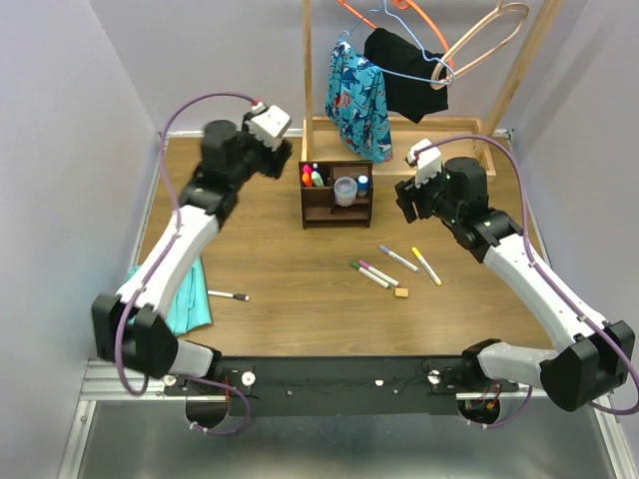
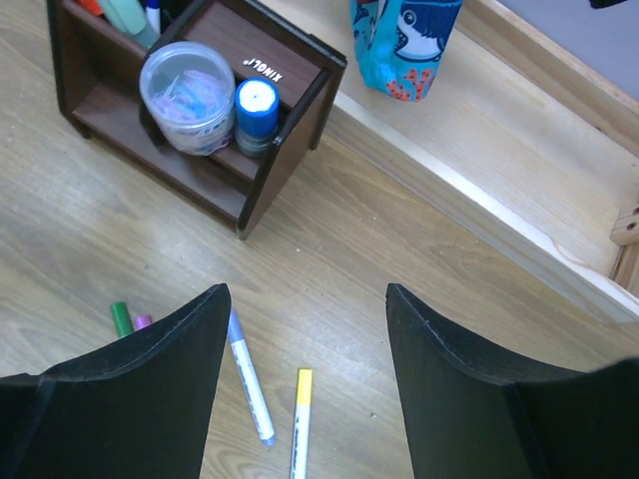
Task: Sort the stationery into containers
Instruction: Place the pen in the storage box, then pick up the pen from the center of the board.
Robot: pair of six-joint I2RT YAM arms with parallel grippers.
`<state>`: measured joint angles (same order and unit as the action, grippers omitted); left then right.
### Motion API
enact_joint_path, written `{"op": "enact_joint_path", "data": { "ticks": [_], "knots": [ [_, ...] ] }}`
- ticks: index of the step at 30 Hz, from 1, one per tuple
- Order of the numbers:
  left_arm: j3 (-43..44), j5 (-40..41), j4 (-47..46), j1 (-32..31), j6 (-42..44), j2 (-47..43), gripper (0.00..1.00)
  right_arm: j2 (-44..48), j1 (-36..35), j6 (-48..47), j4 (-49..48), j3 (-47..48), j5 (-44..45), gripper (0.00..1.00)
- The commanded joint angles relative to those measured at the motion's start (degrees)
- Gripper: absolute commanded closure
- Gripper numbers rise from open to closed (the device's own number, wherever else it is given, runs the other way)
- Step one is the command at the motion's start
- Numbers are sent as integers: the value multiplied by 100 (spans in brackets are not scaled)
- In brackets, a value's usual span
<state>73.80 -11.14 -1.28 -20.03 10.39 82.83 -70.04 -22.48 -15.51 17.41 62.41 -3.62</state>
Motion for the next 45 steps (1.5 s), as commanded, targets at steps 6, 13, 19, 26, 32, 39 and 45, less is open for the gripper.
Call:
{"op": "enact_joint_path", "data": {
  "ticks": [6, 13, 19, 26, 32, 39, 45],
  "knots": [
    [751, -2368, 8016, 878, 6834, 5, 37, 588, 16, -40, -54, -598, -385, 29],
    [-1226, -1541, 6871, 625, 6889, -345, 39, 711, 24, -5, 78, -652, -667, 29],
    [-2001, -1339, 6017, 334, 6222, -338, 41, 755, 24, -119, 333, -528, -588, 29],
    [-2247, -1120, 5586, 219, 5974, -162, 46, 860, 24, -84, 491, -590, -667, 29],
    [-2396, -856, 5709, 210, 6229, -135, 50, 817, 24, -84, 404, -616, -684, 29],
    [-2687, -478, 5613, 228, 6388, -109, 49, 755, 24, -75, 325, -634, -675, 29],
    [-2687, -249, 5384, 263, 6317, 128, 49, 729, 16, -40, 289, -669, -684, 29]
  ]
}}
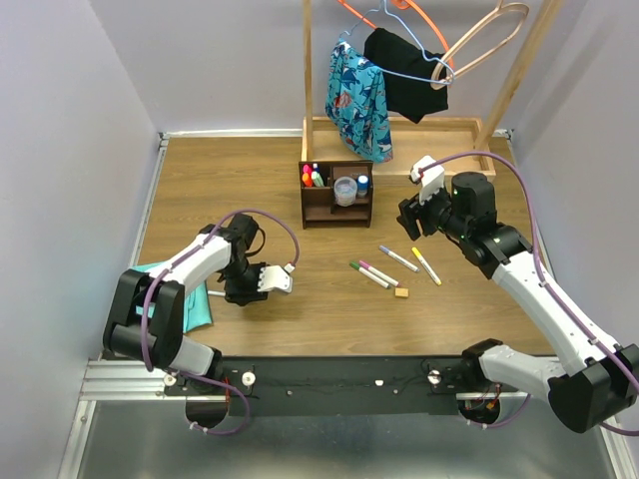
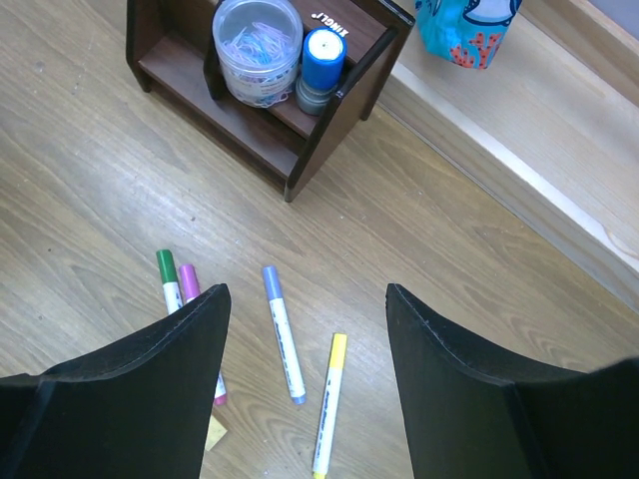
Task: Sort the stationery into containers
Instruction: Pick up the pen from the center of the board, then place the pen in the storage box.
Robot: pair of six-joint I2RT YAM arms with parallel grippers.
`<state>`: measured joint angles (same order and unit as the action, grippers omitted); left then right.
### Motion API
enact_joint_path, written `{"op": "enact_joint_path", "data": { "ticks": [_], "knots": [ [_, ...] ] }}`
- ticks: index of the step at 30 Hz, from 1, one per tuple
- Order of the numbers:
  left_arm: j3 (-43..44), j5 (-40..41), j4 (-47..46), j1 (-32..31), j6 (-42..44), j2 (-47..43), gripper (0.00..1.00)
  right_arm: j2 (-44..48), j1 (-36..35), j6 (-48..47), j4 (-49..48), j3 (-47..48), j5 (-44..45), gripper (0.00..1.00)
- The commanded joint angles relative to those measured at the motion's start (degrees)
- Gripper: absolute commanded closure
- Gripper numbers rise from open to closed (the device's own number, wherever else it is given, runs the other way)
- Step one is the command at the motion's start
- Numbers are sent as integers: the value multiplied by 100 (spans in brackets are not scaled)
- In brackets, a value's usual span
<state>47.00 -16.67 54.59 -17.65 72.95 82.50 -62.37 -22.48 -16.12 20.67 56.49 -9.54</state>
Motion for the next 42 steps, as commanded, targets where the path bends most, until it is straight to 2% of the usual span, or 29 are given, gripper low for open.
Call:
{"op": "enact_joint_path", "data": {
  "ticks": [1, 8, 10, 11, 12, 15, 18, 21, 22, 23, 24, 25, 26, 28, 29, 32, 33, 35, 36, 37, 38, 42],
  "knots": [
    [-7, 322, -238, 16, 70, 213, 49, -39, 24, 21, -45, -85, -92, 29],
    [-279, 559, -554, 25, 167, 355, 50, -47, 24, 4, -54, -121, -57, 29],
    [-428, 638, -633, 25, 220, 328, 54, -56, 24, 12, -63, -129, -39, 29],
    [-481, 656, -651, 25, 229, 320, 57, -56, 24, 12, -63, -138, -30, 29],
    [-525, 682, -660, 25, 220, 302, 66, -56, 24, -5, -63, -138, -30, 29],
    [-543, 551, -285, 25, 194, 267, 83, -47, 24, -14, -71, -156, -4, 29],
    [-175, -98, 365, -71, 220, 65, 91, -56, 24, -67, -80, -165, 49, 29],
    [711, -924, 841, -369, -8, -76, 92, -91, 24, -84, -98, -147, 101, 29],
    [1340, -1144, 878, -440, -139, -33, 92, -109, 24, -84, -98, -138, 119, 29],
    [1695, -1659, 887, -502, -506, 29, 92, -126, 24, -67, -98, -121, 119, 29],
    [2046, -1891, 861, -581, -701, 125, 93, -170, 24, -67, -98, -112, 128, 29],
    [2781, -2102, 834, -608, -947, 370, 93, -188, 24, -58, -89, -68, 128, 29],
    [3153, -2574, 782, -625, -1245, 503, 93, -214, 24, -58, -80, -42, 128, 29],
    [4100, -3007, 502, -634, -2071, 775, 92, -284, 24, -49, -63, 46, 154, 29],
    [4324, -3183, 283, -643, -2387, 959, 92, -302, 24, -58, -37, 81, 163, 29],
    [4573, -3641, -1392, -634, -3898, 1049, 92, -381, 24, -102, -1, 186, 216, 29],
    [4476, -3651, -2799, -626, -4468, 1032, 92, -407, 16, -111, -1, 204, 216, 29],
    [3863, -3660, -4413, -608, -5883, 927, 91, -486, 33, -111, 8, 292, 216, 29],
    [3556, -3590, -6336, -599, -6384, 900, 92, -513, 24, -111, -1, 310, 224, 29],
    [3022, -3415, -7199, -599, -6798, 908, 92, -531, 24, -111, -1, 336, 225, 29],
    [2860, -3283, -7904, -599, -7473, 1013, 92, -583, 24, -119, 16, 354, 225, 29],
    [3096, -2625, -8856, -608, -8076, 1602, 93, -671, 33, -128, 16, 450, 225, 29]
  ]
}}
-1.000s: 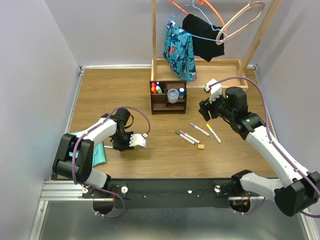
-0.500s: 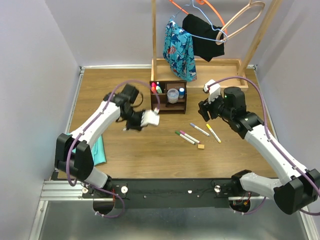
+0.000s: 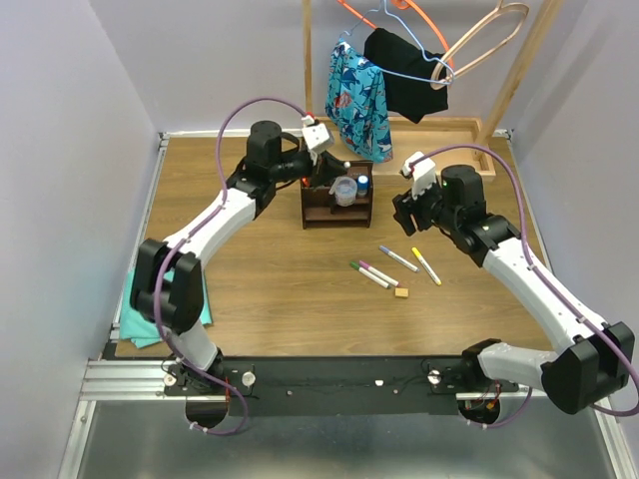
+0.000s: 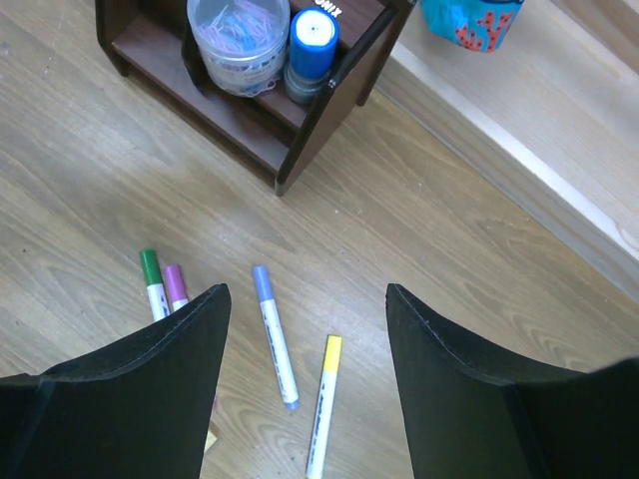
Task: Sort the stationery into containers
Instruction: Place the pen in the storage box.
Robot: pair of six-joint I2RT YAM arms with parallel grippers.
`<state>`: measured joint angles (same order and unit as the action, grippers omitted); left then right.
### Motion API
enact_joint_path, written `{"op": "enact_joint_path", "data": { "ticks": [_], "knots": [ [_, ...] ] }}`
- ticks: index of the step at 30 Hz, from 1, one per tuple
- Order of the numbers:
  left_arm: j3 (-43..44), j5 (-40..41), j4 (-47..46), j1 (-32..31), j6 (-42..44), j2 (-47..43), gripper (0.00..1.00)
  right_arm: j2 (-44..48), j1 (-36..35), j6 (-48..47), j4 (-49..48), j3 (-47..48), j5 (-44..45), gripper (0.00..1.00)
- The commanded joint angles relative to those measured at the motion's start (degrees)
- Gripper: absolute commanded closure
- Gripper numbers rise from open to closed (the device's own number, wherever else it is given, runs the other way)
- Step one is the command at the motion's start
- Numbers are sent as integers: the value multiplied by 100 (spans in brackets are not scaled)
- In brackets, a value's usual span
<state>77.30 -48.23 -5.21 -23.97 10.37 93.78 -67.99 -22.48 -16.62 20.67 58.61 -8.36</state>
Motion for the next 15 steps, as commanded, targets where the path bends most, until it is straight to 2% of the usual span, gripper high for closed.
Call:
{"op": "enact_joint_path", "data": {
  "ticks": [1, 4, 15],
  "knots": [
    [84, 673, -2915, 24, -1819, 553, 93, -118, 33, -78, 16, 247, 107, 29],
    [136, 999, -3047, 41, -1802, 782, 94, -153, 33, -87, 34, 282, 115, 29],
    [5, 1034, -2995, 410, -1679, 1037, 96, -303, 42, -122, -54, 239, 151, 29]
  ]
}}
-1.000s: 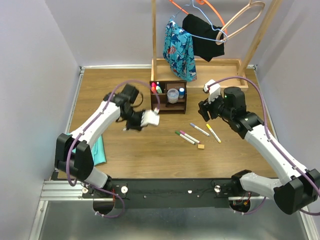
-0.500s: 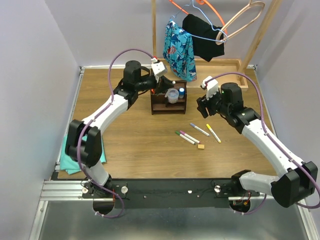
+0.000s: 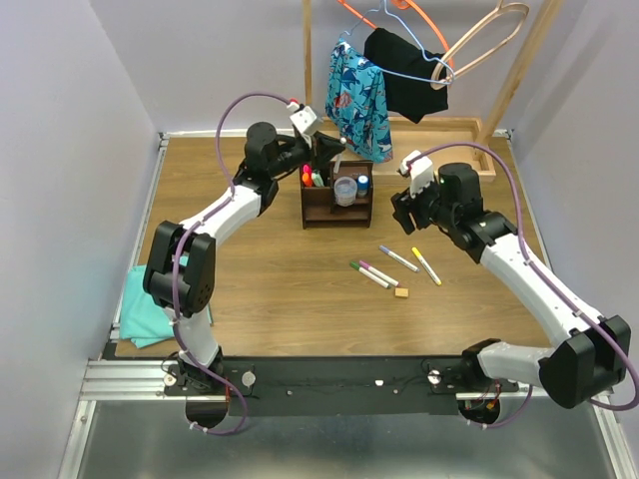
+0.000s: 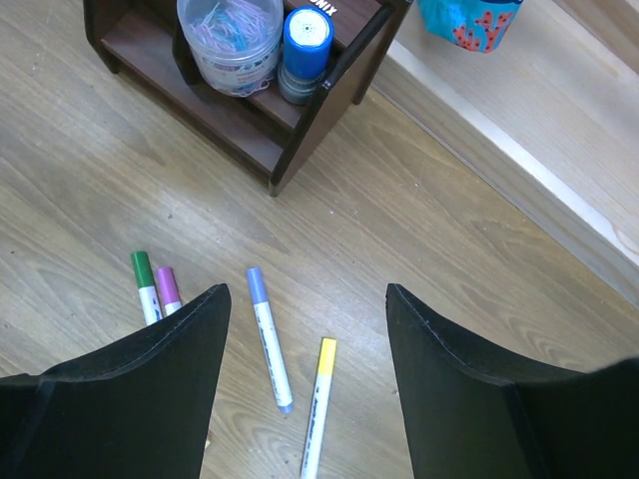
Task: Sort the stationery into containers
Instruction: Place the pen in the storage box.
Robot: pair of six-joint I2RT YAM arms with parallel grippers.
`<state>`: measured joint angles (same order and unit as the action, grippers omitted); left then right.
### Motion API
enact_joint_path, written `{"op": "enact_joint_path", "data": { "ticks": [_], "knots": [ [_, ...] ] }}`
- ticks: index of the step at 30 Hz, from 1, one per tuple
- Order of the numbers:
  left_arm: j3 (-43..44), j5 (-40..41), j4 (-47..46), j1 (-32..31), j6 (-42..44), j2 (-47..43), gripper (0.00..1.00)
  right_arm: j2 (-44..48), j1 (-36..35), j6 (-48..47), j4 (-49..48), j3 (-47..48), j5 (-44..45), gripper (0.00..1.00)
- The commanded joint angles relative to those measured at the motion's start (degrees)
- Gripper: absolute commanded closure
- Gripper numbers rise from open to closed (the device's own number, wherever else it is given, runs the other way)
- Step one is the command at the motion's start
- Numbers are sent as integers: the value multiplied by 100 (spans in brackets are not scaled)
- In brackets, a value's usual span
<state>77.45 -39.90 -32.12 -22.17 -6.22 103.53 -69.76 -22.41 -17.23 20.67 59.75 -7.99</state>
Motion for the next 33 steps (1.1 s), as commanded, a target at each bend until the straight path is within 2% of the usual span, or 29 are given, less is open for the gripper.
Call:
{"op": "enact_joint_path", "data": {
  "ticks": [1, 12, 18, 21, 25, 28, 33],
  "knots": [
    [-28, 228, -269, 275, -2, 62, 96, -143, 35, -69, -63, 134, 113, 29],
    [-248, 131, -172, 433, 156, 449, 96, -433, 35, -43, -142, 265, 69, 29],
    [-388, 193, -146, 433, 217, 572, 92, -495, 35, -78, -116, 292, 43, 29],
    [-485, 228, -84, 442, 314, 564, 87, -469, 27, -140, -54, 266, -1, 29],
    [-608, 272, 83, 495, 376, 485, 67, -442, 27, -193, 25, 231, -80, 29],
    [-705, 246, 170, 582, 446, 370, 59, -425, 27, -210, 43, 222, -98, 29],
    [-837, 211, 206, 688, 551, 89, 50, -416, 35, -219, 60, 239, -141, 29]
  ]
}}
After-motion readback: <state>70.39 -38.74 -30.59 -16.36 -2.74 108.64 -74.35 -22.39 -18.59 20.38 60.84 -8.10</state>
